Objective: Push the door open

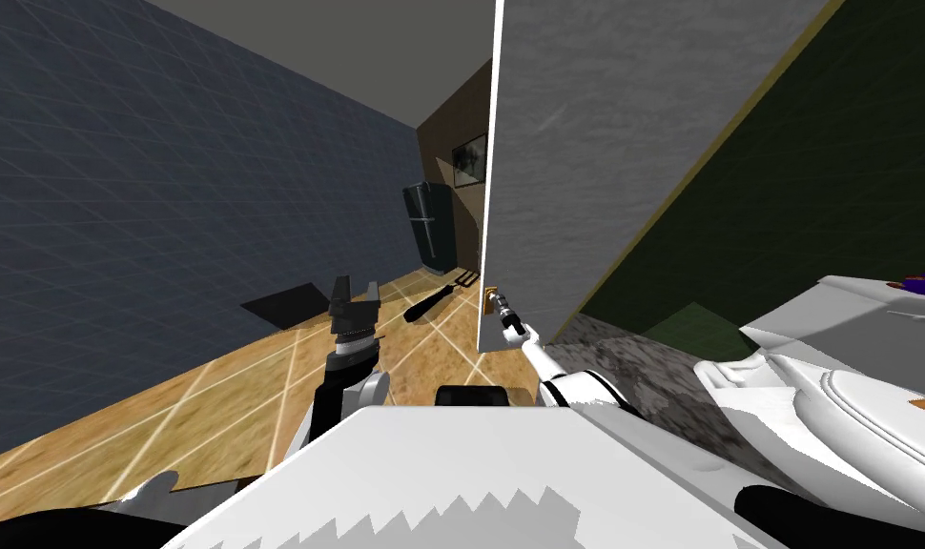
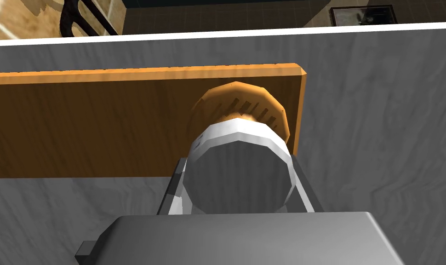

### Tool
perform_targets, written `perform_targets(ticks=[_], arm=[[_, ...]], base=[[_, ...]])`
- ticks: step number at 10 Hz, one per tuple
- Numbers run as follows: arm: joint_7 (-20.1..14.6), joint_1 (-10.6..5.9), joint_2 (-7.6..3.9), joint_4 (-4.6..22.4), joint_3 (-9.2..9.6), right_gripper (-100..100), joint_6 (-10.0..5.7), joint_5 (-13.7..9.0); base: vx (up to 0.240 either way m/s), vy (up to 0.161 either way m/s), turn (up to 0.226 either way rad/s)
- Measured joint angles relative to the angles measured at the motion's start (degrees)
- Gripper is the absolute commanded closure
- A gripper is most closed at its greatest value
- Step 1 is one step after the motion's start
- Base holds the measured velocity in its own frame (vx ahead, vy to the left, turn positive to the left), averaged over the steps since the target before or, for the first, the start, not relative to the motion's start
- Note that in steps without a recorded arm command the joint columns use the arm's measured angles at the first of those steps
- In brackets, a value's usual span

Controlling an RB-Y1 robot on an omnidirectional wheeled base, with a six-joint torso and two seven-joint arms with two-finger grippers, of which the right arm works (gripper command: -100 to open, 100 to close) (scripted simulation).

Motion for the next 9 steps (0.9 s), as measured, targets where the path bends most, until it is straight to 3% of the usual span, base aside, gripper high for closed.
perform_targets(ticks=[3,4,5,6,9], arm=[[1.03,-0.16,-0.56,1.69,-2.32,100,-0.79,-0.67],[1.28,0.66,-0.71,0.29,-2.83,100,-0.22,-0.78],[1.46,-0.37,-1.03,2.36,-3.56,100,-0.94,-1.05],[1.71,-0.19,-1.18,2.41,-4.15,100,-1.33,-1.21],[2.8,0.44,-1.59,0.53,-6.18,100,0.23,-1.74]], base=[[0.139,0.138,-0.067],[0.168,0.133,-0.069],[0.159,0.126,-0.057],[0.127,0.133,-0.058],[0.132,0.147,-0.07]])
